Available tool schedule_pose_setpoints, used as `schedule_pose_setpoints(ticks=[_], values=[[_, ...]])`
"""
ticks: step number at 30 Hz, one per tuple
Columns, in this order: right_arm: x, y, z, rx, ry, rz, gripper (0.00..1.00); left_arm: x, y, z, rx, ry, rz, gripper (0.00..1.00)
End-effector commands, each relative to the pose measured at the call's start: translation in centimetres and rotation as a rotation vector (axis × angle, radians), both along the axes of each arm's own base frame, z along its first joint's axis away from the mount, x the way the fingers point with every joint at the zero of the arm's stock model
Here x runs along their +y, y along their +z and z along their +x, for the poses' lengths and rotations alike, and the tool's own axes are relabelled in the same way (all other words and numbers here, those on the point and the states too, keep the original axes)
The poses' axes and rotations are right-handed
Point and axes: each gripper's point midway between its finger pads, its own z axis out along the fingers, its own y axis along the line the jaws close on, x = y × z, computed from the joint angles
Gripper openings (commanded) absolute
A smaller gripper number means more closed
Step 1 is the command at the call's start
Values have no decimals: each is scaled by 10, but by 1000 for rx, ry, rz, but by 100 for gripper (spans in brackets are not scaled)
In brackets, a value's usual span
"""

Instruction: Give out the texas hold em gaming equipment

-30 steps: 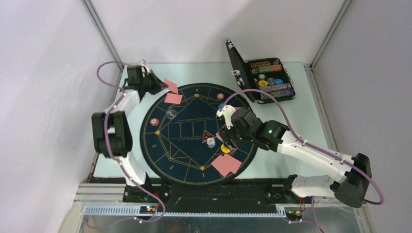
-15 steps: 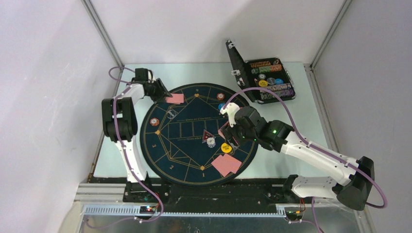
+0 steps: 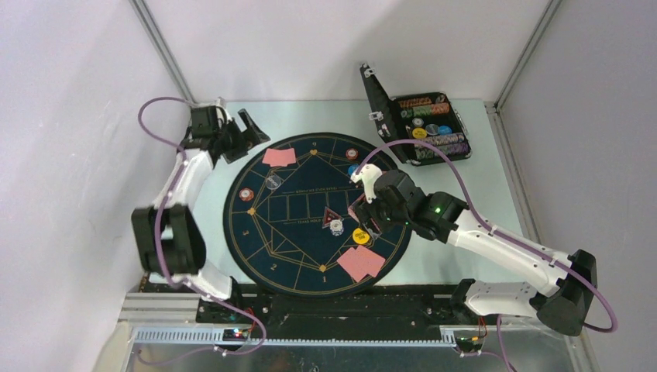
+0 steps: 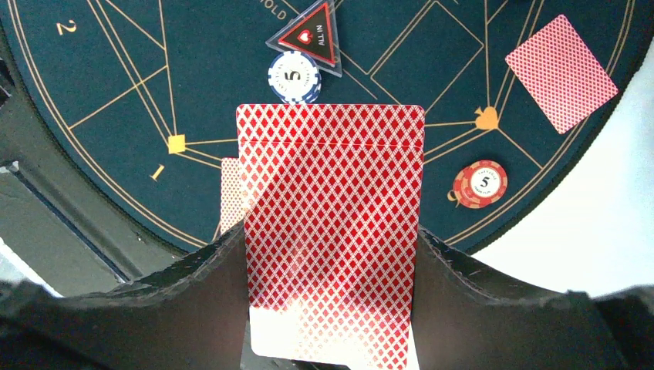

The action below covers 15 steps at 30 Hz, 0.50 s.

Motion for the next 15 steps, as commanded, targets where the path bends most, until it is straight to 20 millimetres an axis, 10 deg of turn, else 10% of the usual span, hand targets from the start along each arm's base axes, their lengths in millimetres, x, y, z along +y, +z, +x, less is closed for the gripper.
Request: schedule_pose_setpoints(ticks=[1,2,8,15], values=[[12,14,2,-34,21,48,0,-62,56,-48,-215,-195,-215,100],[13,13,2,-33,27,45,0,-89,78,-66,-291,-289,-271,100],[20,10,-5,-27,70,42,0,-195,62,-175,-302,-624,-482,100],[25,3,-12,-13,103,19,0,-241,66,-238,-292,-767,-615,100]])
